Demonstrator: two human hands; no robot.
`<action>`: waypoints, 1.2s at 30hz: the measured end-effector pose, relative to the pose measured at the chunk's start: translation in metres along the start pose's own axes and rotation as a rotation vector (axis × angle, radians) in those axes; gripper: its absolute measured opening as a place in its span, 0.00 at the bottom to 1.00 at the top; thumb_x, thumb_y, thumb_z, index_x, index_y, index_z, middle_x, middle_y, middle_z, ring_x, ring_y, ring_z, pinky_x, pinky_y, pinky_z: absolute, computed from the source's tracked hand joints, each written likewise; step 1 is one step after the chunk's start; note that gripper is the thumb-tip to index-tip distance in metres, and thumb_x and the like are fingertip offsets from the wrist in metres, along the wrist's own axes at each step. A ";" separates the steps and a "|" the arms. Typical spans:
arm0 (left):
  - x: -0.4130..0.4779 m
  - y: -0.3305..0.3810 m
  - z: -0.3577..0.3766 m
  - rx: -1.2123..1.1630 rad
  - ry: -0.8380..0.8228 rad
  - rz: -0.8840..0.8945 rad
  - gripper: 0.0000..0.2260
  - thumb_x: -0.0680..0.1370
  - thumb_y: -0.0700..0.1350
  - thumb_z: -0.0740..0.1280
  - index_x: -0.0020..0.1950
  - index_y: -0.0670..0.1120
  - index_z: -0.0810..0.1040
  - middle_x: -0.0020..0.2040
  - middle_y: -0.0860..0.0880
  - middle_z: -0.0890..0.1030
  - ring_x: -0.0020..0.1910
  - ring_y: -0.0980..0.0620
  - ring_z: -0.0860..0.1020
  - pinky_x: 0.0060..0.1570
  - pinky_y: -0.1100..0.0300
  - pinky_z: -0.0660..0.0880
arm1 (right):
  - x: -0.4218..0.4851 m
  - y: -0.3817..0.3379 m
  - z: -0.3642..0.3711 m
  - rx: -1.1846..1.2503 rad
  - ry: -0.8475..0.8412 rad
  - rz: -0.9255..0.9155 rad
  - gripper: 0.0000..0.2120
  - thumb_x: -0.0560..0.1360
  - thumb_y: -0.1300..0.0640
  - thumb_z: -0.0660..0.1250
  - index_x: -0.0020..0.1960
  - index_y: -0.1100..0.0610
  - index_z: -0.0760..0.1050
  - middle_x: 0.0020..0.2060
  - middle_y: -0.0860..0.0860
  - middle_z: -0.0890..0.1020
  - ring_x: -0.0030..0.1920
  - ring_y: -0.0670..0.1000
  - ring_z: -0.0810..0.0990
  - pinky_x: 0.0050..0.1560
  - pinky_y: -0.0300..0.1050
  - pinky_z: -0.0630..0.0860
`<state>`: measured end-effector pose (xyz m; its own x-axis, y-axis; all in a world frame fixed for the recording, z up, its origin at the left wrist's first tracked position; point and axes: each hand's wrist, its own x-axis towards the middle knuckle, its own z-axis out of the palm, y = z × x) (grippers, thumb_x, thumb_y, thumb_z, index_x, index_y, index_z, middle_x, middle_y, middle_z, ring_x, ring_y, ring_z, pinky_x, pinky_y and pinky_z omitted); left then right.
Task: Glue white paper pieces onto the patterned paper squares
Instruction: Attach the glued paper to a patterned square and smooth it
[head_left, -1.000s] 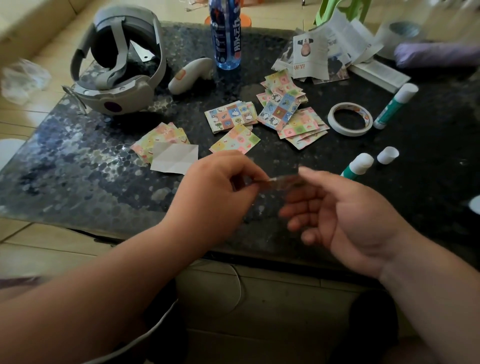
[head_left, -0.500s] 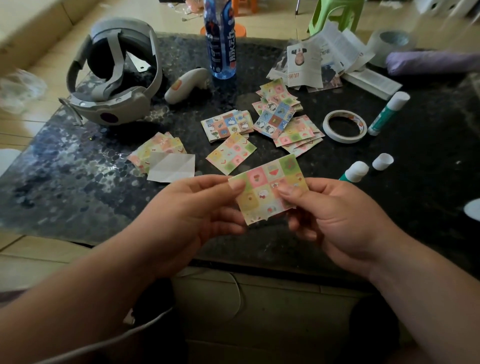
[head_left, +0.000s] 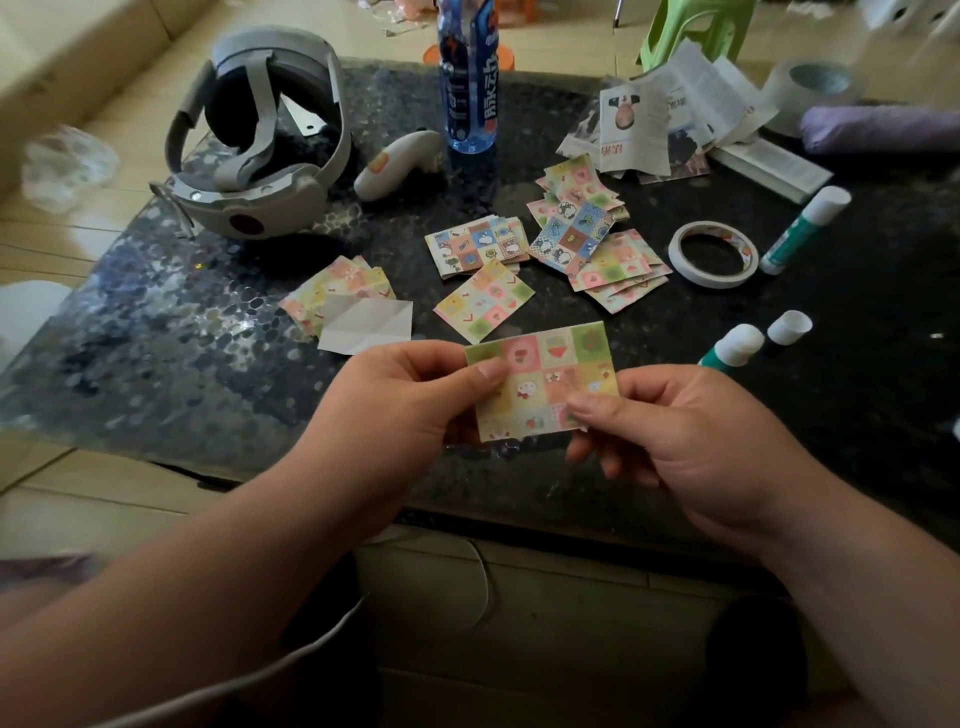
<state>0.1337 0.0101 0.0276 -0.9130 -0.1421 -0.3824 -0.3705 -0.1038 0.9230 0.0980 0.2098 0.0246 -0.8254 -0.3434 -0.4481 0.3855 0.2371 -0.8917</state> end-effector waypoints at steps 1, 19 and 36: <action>0.000 0.000 0.000 0.011 0.002 0.007 0.07 0.71 0.45 0.73 0.39 0.42 0.85 0.44 0.40 0.86 0.44 0.42 0.85 0.44 0.52 0.83 | -0.001 0.000 0.000 -0.015 -0.014 -0.001 0.10 0.77 0.56 0.71 0.42 0.61 0.84 0.35 0.57 0.86 0.29 0.46 0.75 0.25 0.33 0.68; 0.003 0.005 -0.001 -0.066 -0.037 -0.102 0.10 0.76 0.43 0.70 0.35 0.43 0.83 0.44 0.38 0.86 0.43 0.42 0.83 0.40 0.55 0.80 | -0.003 -0.004 -0.003 0.022 -0.034 -0.032 0.17 0.84 0.56 0.59 0.51 0.62 0.83 0.43 0.58 0.88 0.35 0.55 0.83 0.30 0.44 0.67; -0.002 -0.001 -0.002 0.078 -0.156 -0.116 0.07 0.79 0.41 0.69 0.43 0.40 0.82 0.39 0.42 0.85 0.36 0.49 0.81 0.39 0.58 0.80 | 0.003 0.003 0.004 0.127 0.040 -0.057 0.11 0.79 0.54 0.67 0.49 0.62 0.82 0.38 0.60 0.86 0.30 0.50 0.78 0.25 0.38 0.65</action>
<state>0.1357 0.0086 0.0274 -0.8764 0.0217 -0.4811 -0.4816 -0.0330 0.8758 0.0981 0.2060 0.0207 -0.8622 -0.3157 -0.3961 0.3846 0.1010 -0.9175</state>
